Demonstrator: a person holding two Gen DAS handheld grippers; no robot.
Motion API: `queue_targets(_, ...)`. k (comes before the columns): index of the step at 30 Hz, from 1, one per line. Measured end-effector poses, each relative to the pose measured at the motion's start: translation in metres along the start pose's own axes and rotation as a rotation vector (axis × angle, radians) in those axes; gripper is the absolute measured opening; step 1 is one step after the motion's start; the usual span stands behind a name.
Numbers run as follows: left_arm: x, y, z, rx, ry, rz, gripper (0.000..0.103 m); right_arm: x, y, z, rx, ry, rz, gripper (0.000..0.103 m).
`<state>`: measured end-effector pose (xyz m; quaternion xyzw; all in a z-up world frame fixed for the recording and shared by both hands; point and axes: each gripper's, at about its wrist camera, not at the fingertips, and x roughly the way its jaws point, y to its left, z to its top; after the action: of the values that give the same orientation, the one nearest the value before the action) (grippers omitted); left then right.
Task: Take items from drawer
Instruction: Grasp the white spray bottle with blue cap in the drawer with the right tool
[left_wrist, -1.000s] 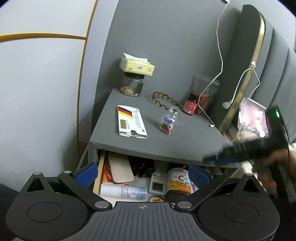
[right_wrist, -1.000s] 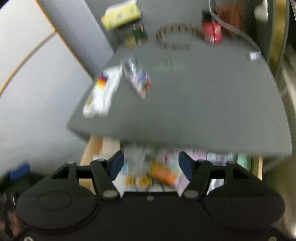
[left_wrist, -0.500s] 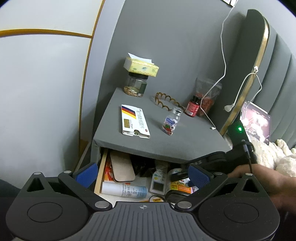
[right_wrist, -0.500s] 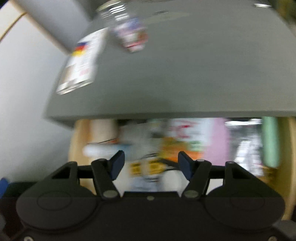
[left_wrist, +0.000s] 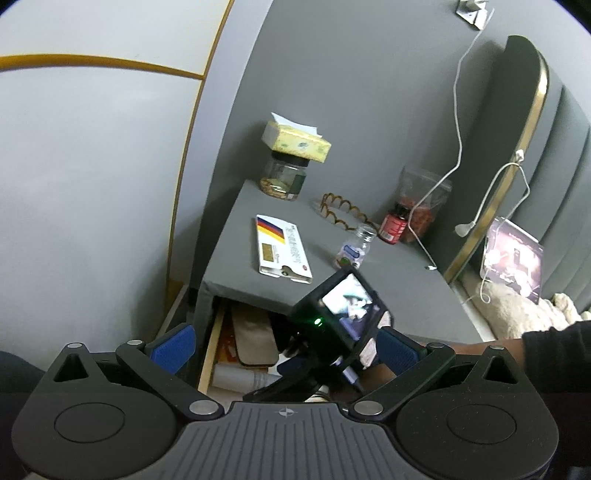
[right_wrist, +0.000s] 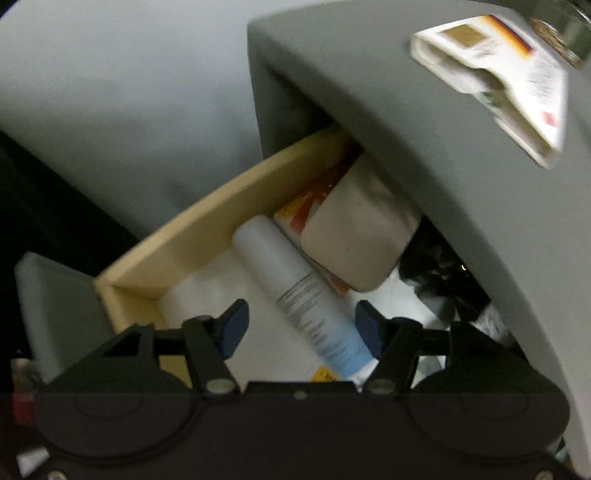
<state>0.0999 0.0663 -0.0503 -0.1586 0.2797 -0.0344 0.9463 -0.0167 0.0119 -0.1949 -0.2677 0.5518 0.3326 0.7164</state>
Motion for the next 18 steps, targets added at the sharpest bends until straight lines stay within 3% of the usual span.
queue_targets(5,0.005,0.004,0.0,-0.016,0.006,0.004,0.103,0.0,-0.001,-0.008,-0.026,0.218,0.095,0.035)
queue_targets(9,0.01,0.002,0.0,0.001,0.021,0.001,0.103,-0.009,0.003,-0.005,-0.048,0.174,0.068,0.056)
queue_targets(11,0.009,0.002,0.0,0.007,0.022,0.002,0.103,-0.008,0.005,0.001,-0.043,0.153,0.071,0.056)
queue_targets(13,0.009,0.002,0.0,0.01,0.022,0.005,0.103,-0.003,0.008,0.006,-0.038,0.163,0.086,0.051)
queue_targets(15,0.01,0.004,0.0,0.001,0.028,0.012,0.103,0.003,0.011,0.006,-0.047,0.184,0.057,0.036)
queue_targets(18,0.009,0.005,-0.001,-0.014,0.03,0.013,0.103,-0.003,0.002,-0.006,0.022,0.155,0.026,0.035)
